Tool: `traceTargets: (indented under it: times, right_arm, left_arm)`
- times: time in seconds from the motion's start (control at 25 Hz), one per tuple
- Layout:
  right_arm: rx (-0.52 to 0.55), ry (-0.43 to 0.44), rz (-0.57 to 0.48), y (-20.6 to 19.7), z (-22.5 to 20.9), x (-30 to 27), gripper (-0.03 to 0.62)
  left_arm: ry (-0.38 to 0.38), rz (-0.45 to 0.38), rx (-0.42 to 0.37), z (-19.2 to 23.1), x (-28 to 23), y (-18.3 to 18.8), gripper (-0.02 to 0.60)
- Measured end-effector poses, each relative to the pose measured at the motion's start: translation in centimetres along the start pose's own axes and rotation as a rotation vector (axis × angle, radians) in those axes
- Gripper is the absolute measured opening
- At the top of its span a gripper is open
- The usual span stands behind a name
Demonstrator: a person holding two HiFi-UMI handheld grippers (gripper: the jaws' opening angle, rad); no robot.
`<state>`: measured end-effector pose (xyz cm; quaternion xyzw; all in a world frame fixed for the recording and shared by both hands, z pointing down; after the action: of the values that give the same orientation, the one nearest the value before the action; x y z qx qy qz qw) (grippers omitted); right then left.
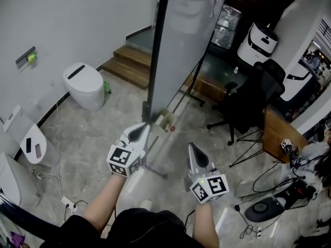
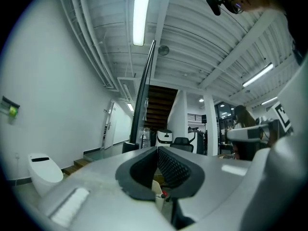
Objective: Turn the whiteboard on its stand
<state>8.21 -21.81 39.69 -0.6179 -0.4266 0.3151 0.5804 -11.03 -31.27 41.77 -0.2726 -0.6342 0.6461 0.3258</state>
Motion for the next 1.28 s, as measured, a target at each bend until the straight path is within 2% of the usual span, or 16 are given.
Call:
traceTargets:
  times: [0.36,0.48,0.56,0.68,1.0,1.28]
  right_arm:
    - [-0.021,0.031,-0.013,0.5,-0.7,-2.7,0.009]
    - [-0.038,0.043,-0.004,0.1,-1.1,-2.8,0.009]
    - [-0.049,0.050,-0.001,0.1,-1.6,-2.7,0.009]
    - [-0.054,0.062,0.003,0.4,-2.4,-2.4,0.009]
    - [-0.044,0.082,0.003,0.8,-3.1,-1.7,0.009]
    - [-0.044,0.079,0.001,1.1,-3.5,-0.8,0.009]
  left_arm:
    - [0.042,0.027,-0.087,3.0,-2.9,-0.8,0.080]
    - [0.065,0.043,-0.087,3.1,-3.6,-1.0,0.149]
    - [0.090,0.058,-0.088,3.2,-4.3,-1.1,0.232]
    - [0.137,0.075,-0.103,3.6,-5.5,-1.4,0.292]
    - [0.200,0.107,-0.102,6.4,-8.5,-2.4,0.287]
    - [0.197,0.122,-0.112,6.3,-9.5,-2.6,0.200]
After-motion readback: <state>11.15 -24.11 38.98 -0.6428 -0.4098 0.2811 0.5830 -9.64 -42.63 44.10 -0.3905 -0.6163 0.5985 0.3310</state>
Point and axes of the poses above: the fingertips, and each gripper's own axes: x backward along the fingers, z to its left, y out of its top, the point moved 5 cm from there along x, backward along the fingers, and after that the axes turned 1 degree about -x, right-handed, at the moved point
